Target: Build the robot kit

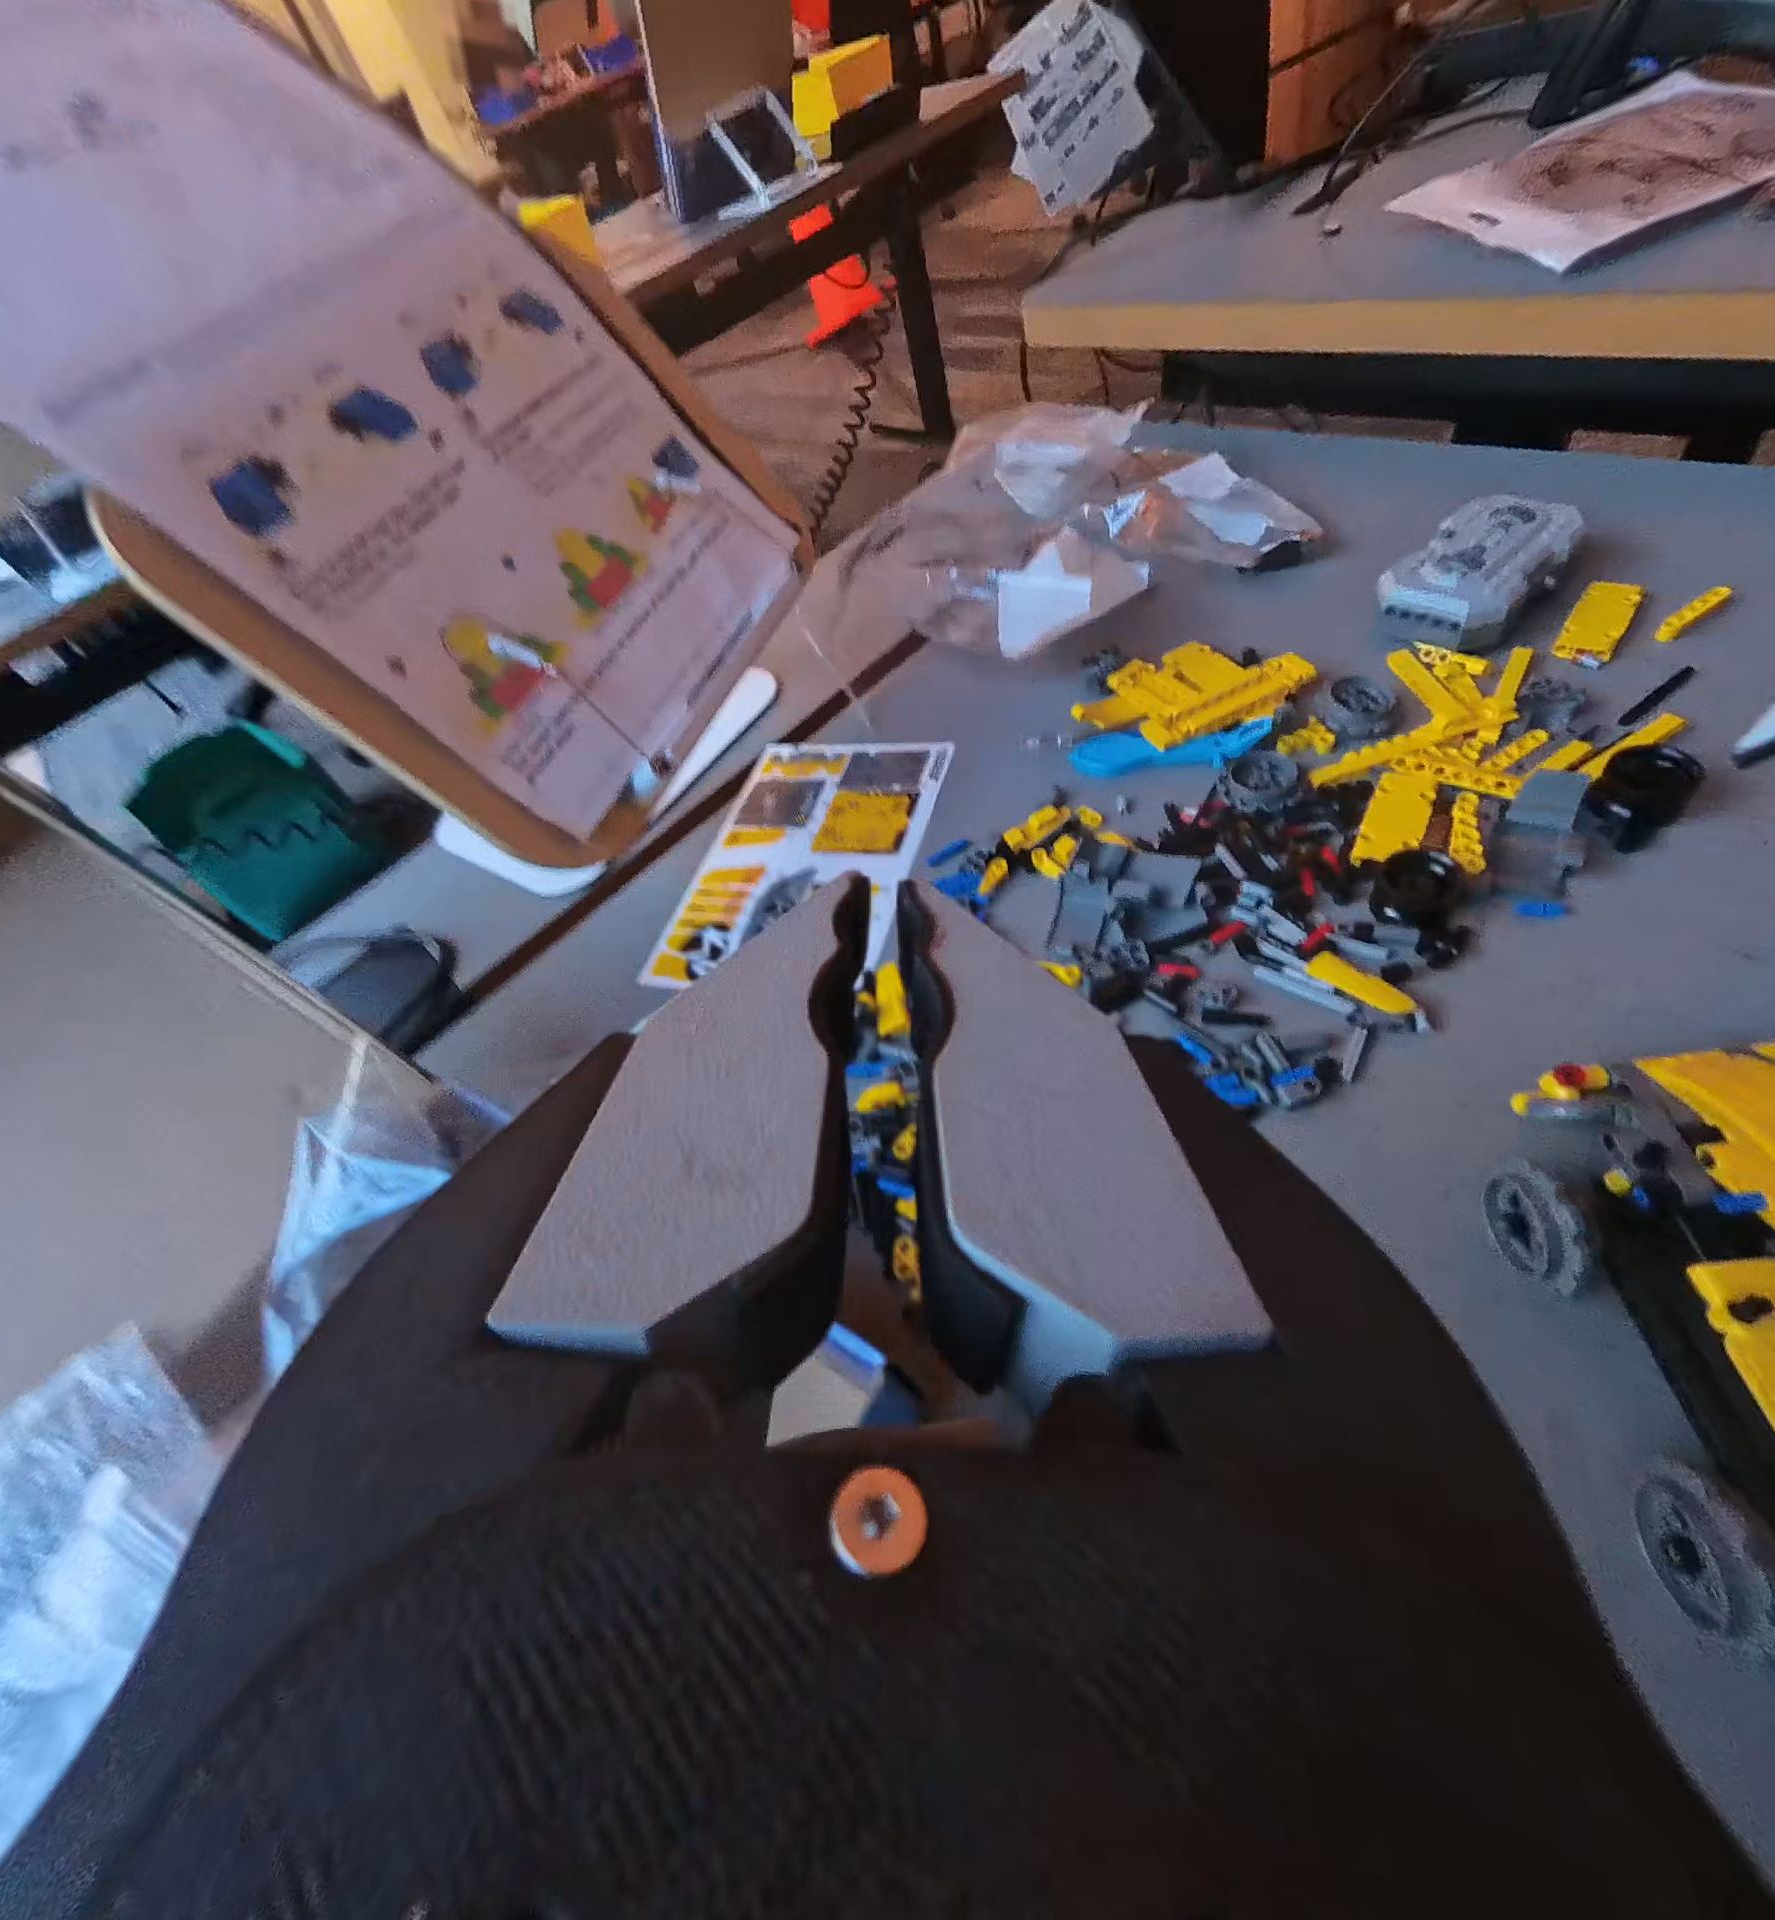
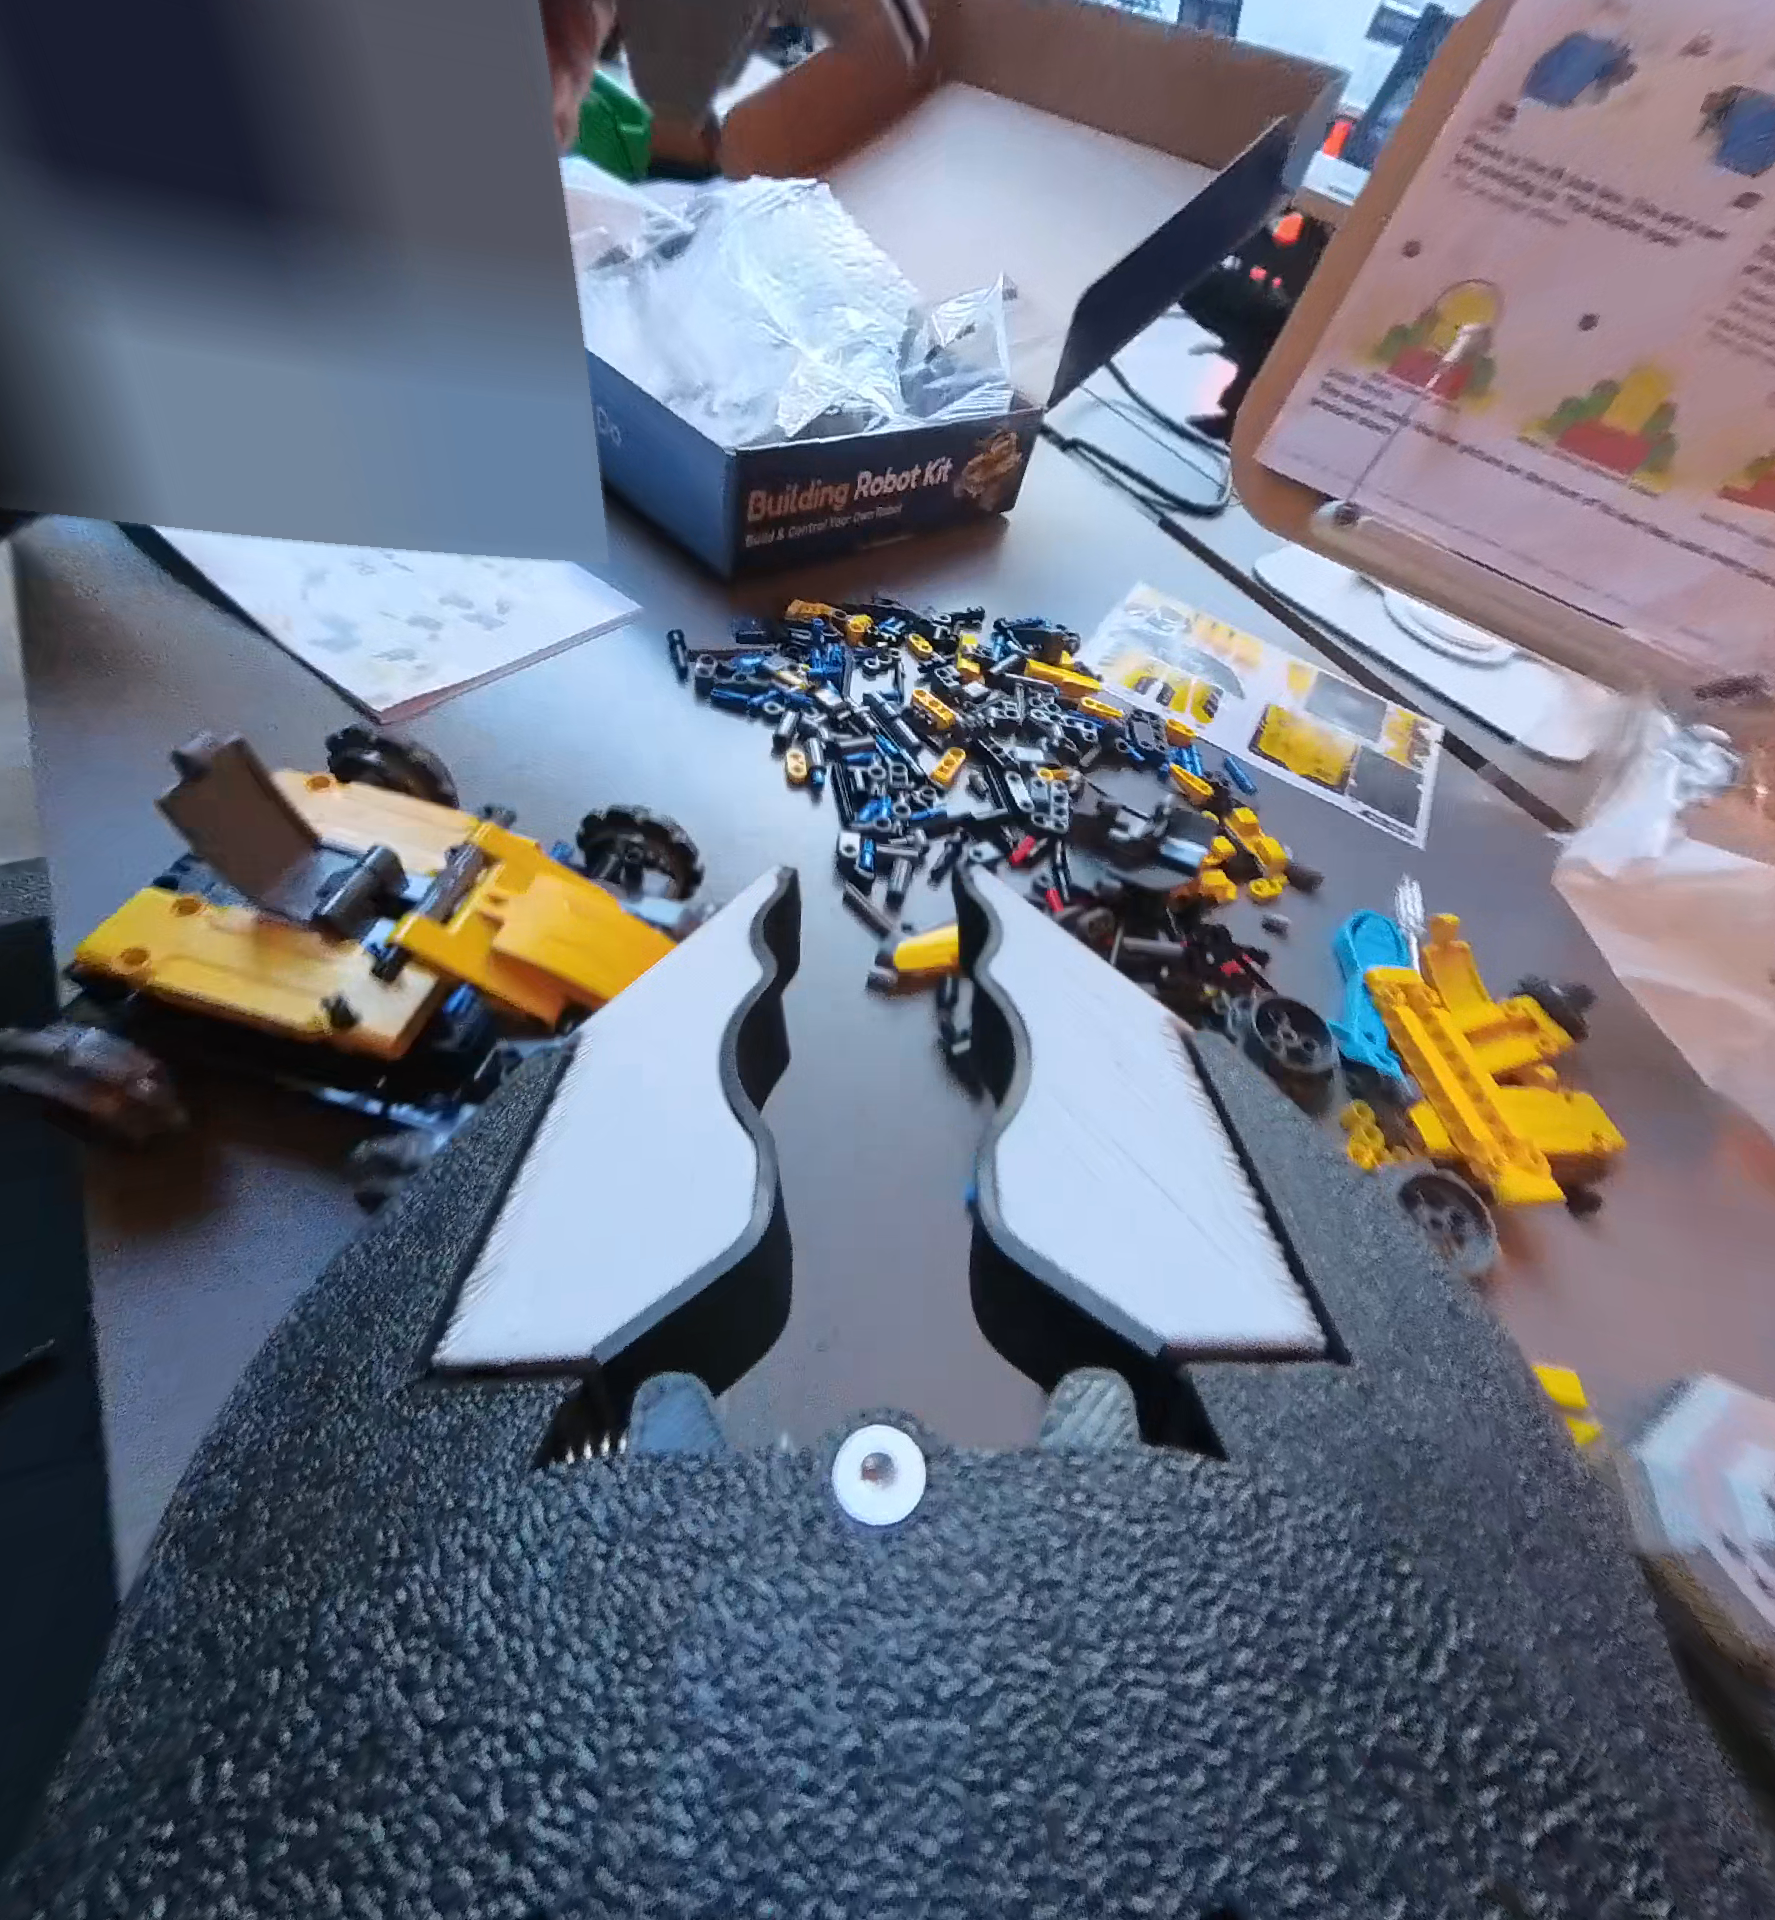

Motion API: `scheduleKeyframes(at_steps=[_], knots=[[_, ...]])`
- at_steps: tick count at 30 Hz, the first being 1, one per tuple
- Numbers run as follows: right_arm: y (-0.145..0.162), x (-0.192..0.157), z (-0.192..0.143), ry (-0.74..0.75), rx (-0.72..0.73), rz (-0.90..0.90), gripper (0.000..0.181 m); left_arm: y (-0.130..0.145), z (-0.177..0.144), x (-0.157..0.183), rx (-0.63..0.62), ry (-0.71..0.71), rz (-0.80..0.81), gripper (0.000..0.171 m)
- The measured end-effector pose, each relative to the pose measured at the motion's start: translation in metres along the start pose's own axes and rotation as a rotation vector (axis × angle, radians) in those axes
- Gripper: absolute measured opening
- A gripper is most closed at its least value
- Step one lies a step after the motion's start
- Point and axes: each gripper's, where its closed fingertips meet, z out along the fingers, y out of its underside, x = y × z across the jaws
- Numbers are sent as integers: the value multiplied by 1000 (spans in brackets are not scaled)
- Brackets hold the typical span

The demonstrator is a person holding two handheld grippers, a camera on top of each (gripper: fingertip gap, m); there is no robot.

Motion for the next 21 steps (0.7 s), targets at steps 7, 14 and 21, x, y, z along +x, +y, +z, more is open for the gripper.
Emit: scheduleKeyframes(at_steps=[7, 14, 21], knots=[[-35, -11, 63, -67, 40, -29, 29, 80, 29, -6, -144, -1, -89, 5], [-52, -13, 107, -103, 69, -44, 21, 99, 40, 3, -211, 28, -83, 0], [-57, -16, 110, -112, 127, -54, 19, 95, 32, -11, -171, 32, -222, 1]])
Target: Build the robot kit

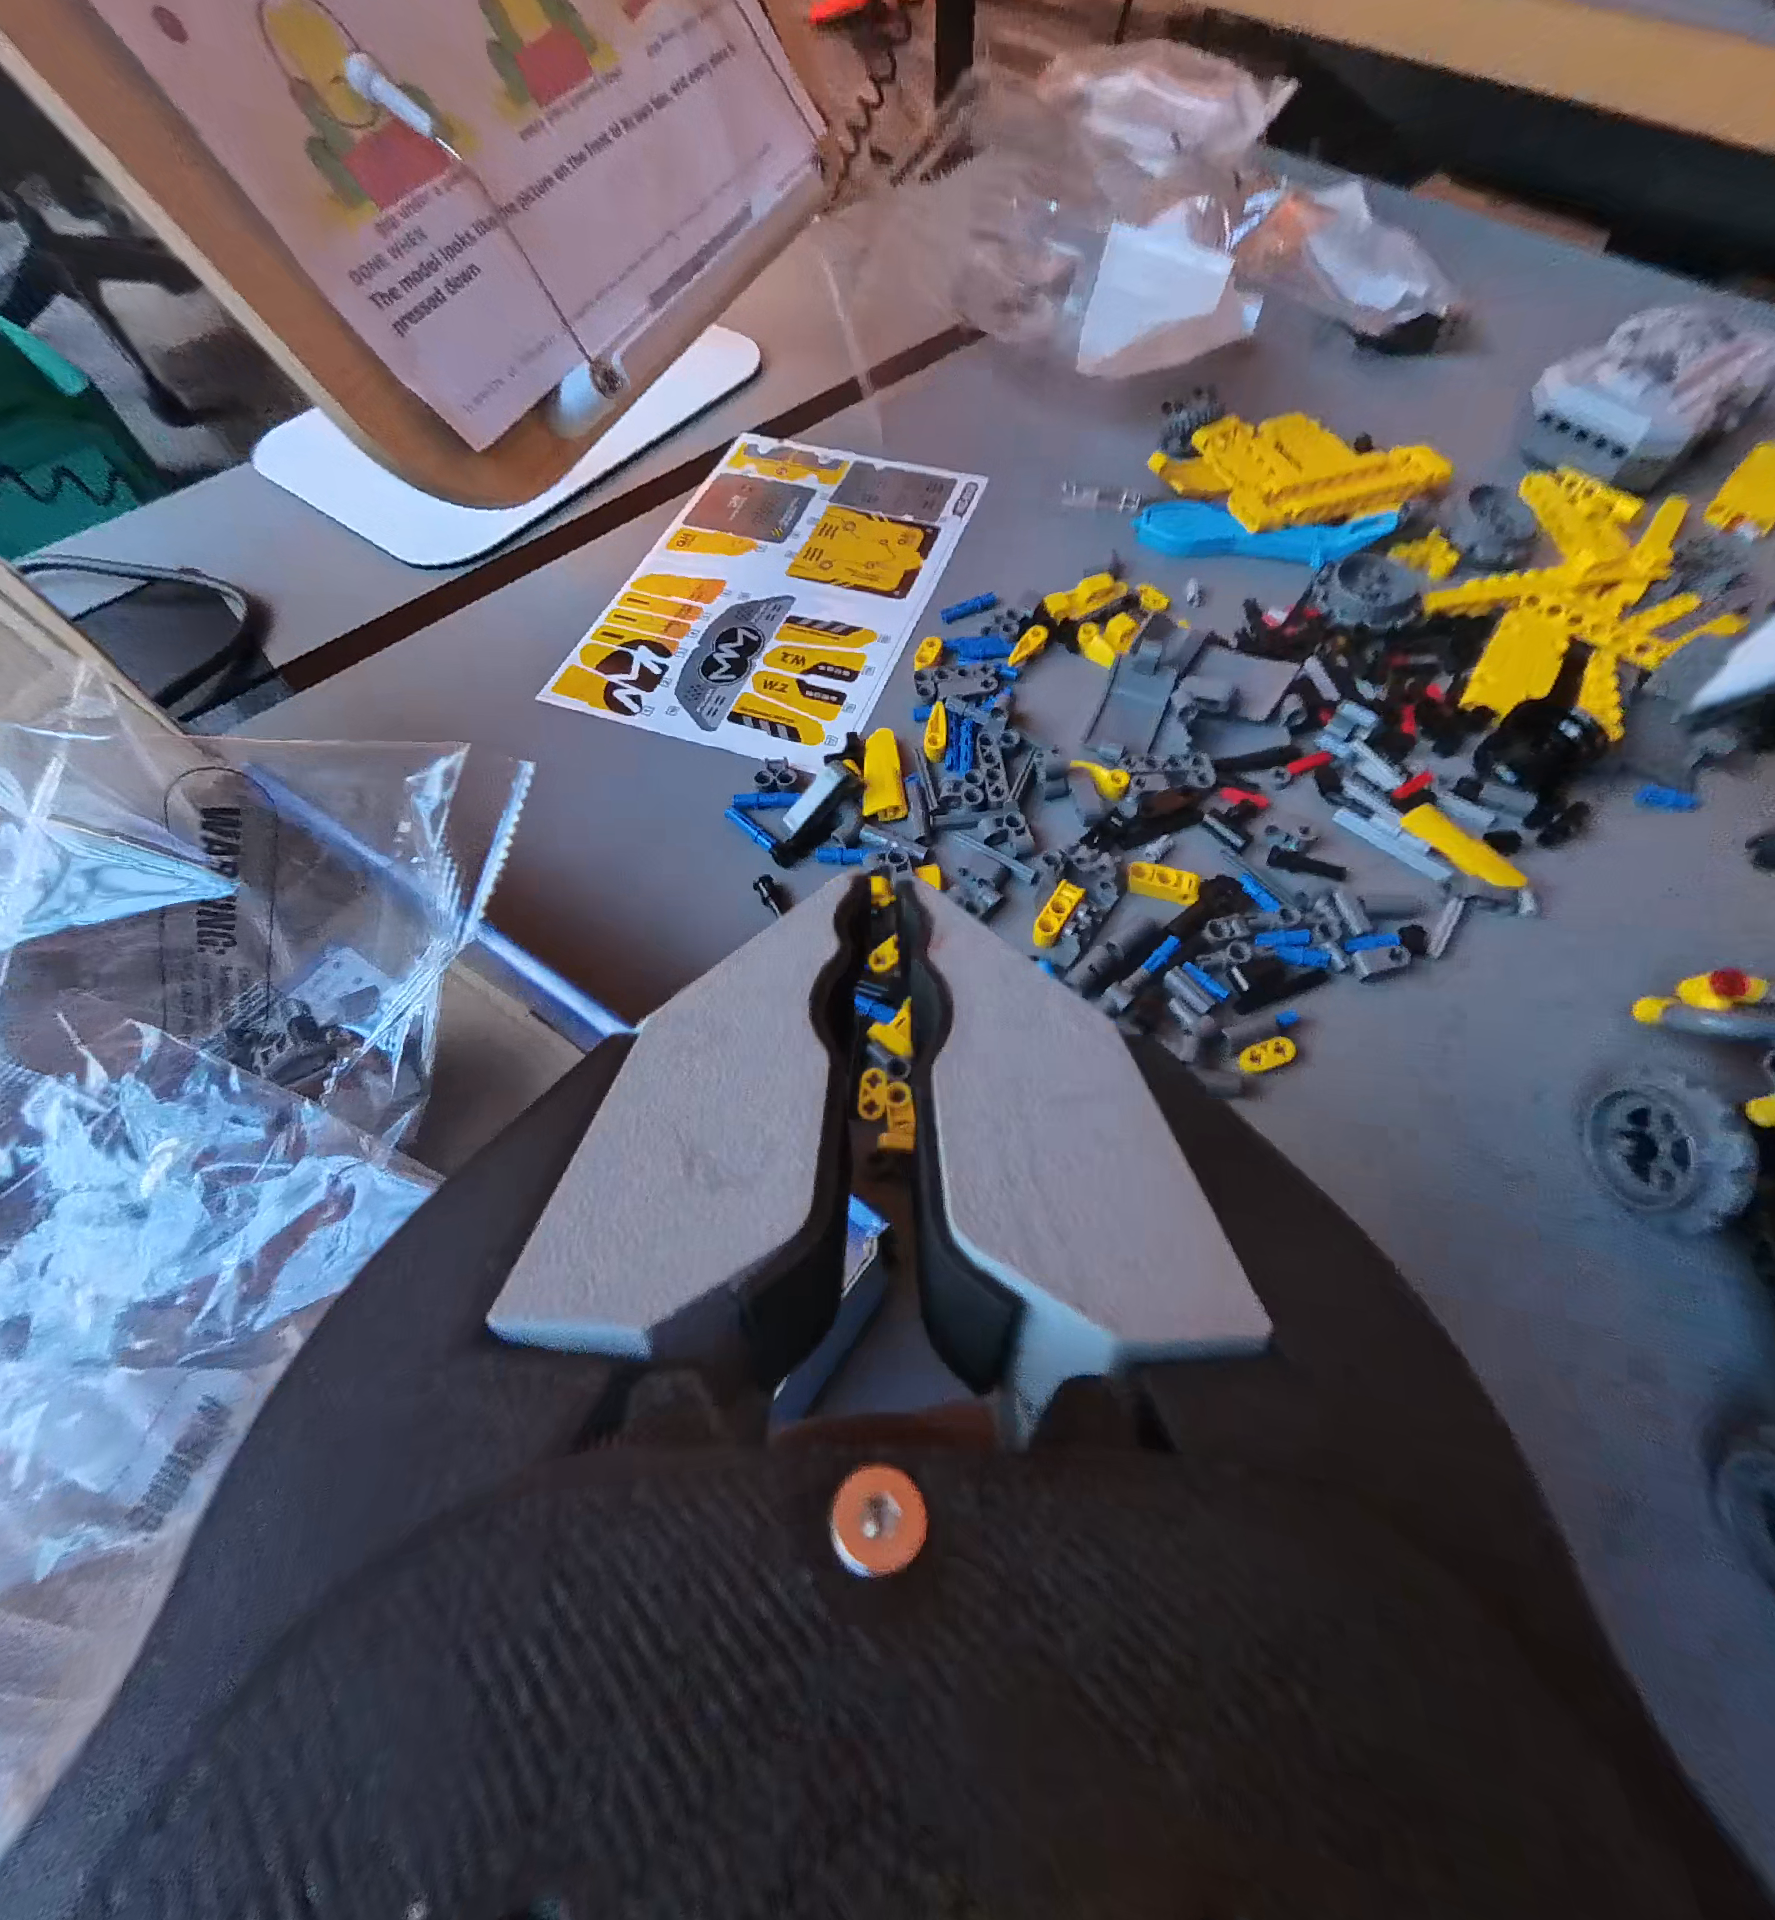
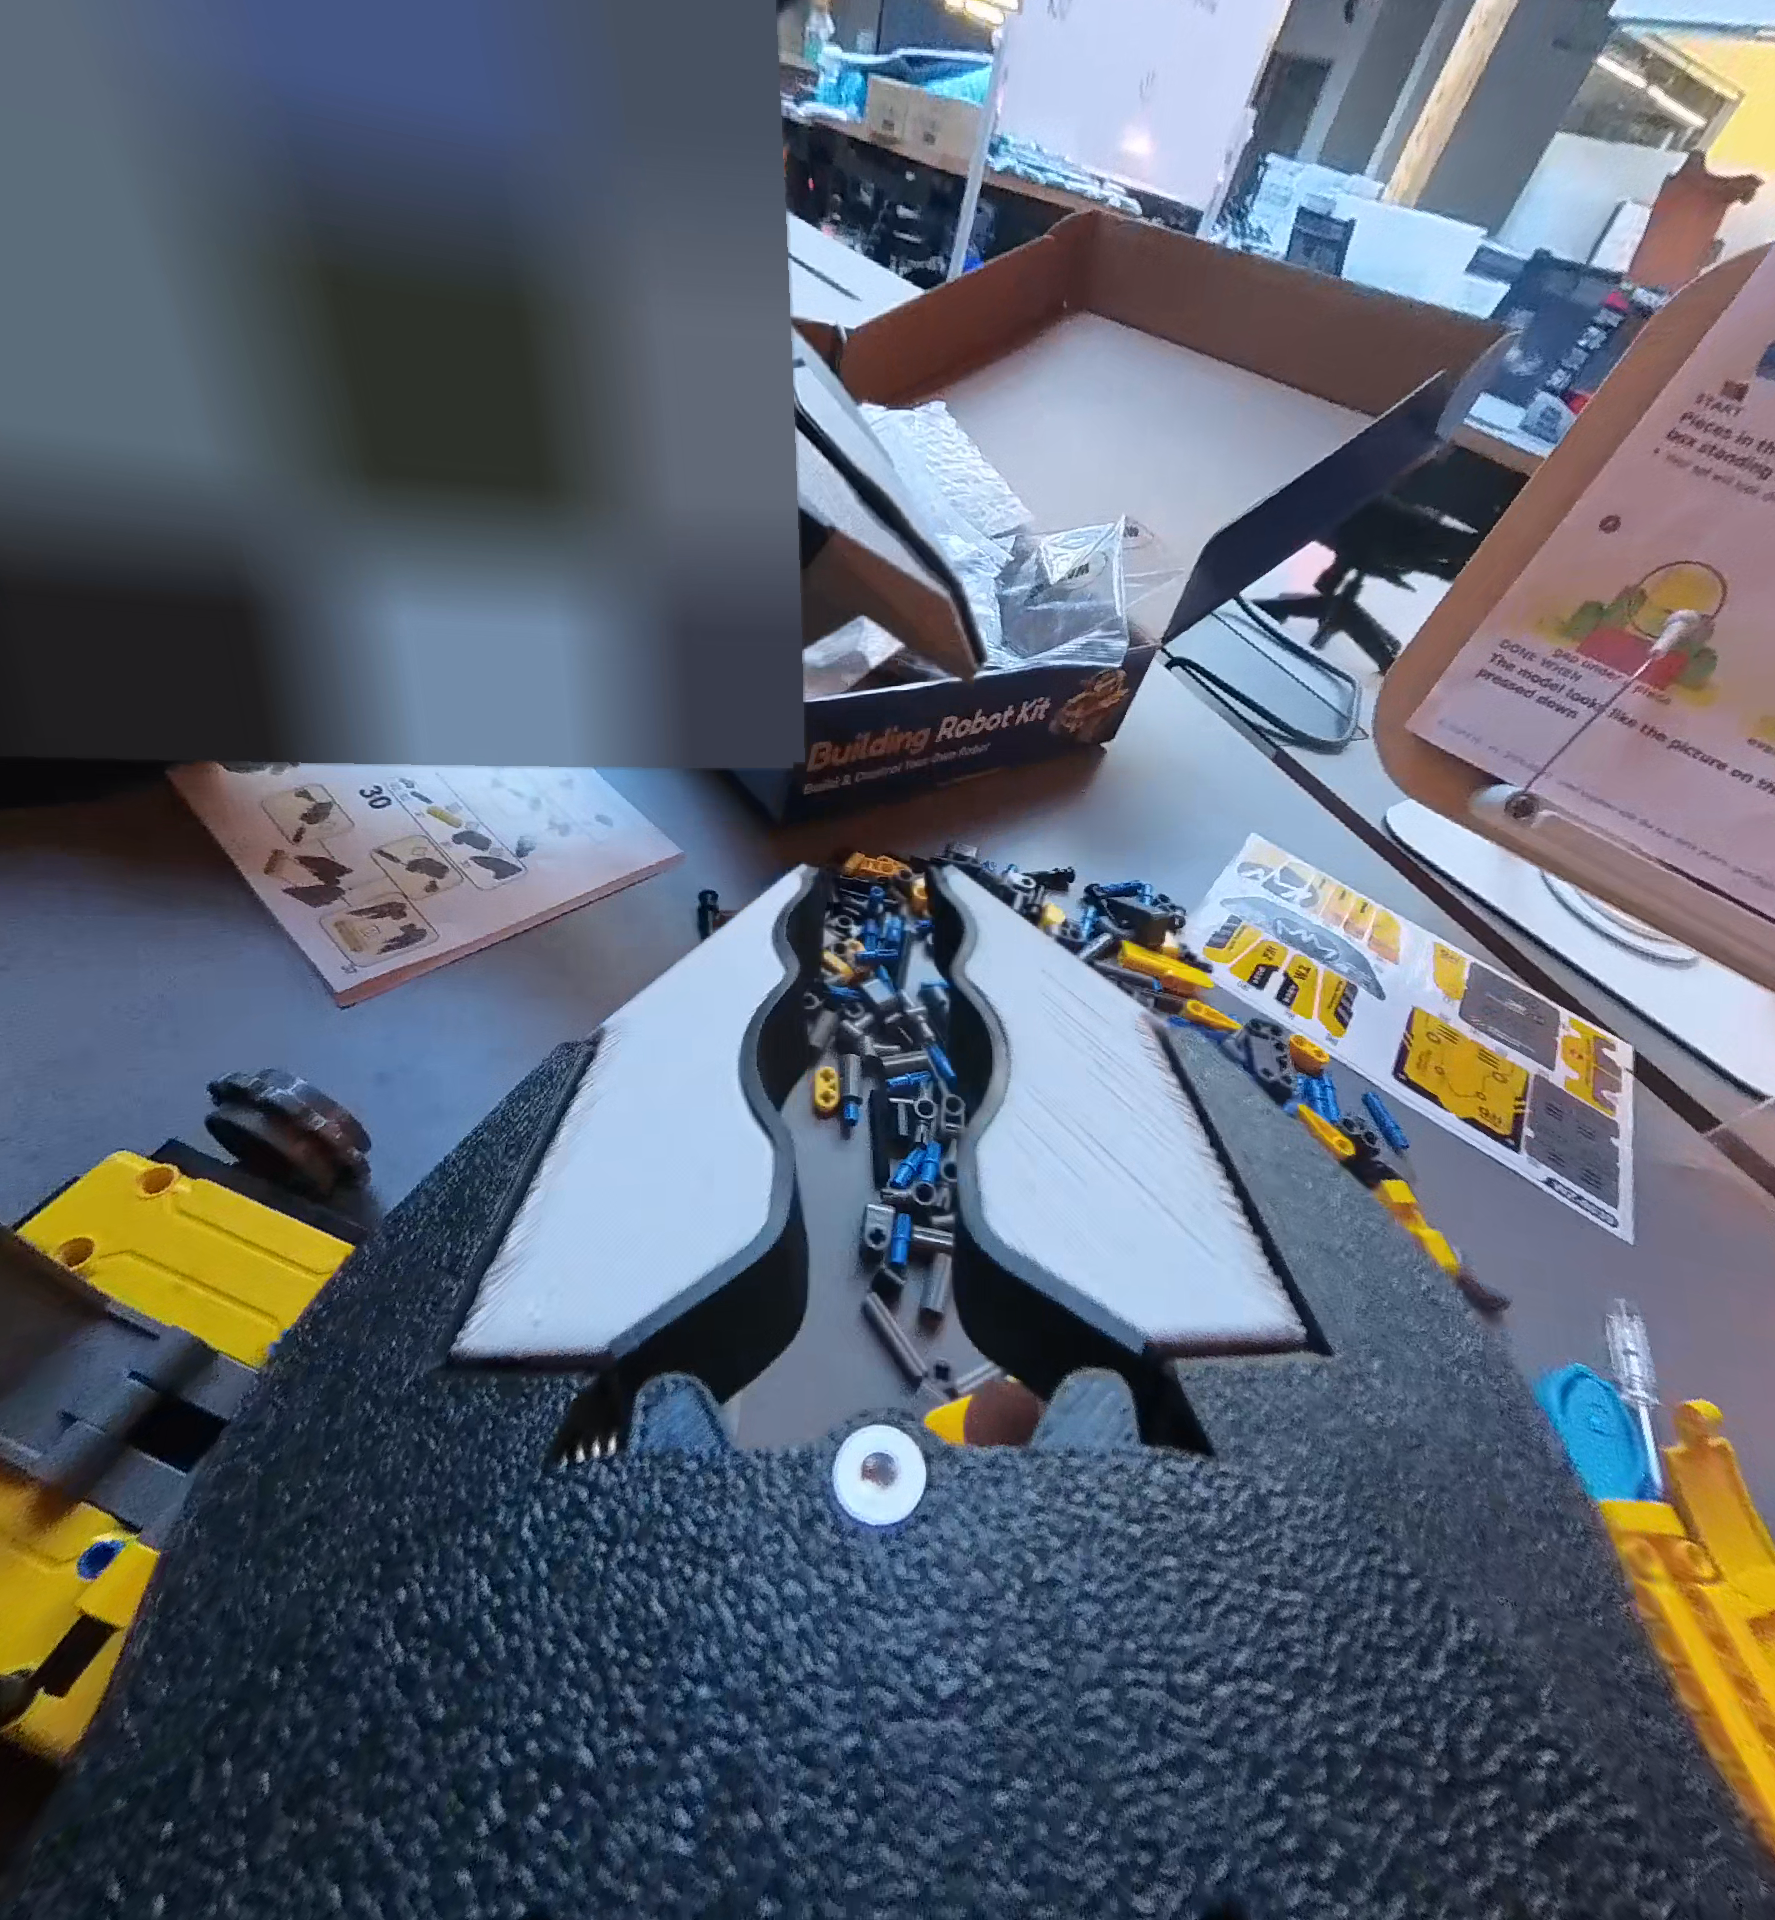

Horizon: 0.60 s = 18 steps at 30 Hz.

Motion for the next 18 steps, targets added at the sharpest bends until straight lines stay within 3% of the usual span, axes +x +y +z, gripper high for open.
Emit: scheduleKeyframes(at_steps=[18], knots=[[-2, 1, -5, 1, 44, 12, 15, -2, 3, 7, 32, 54, -58, 4]])
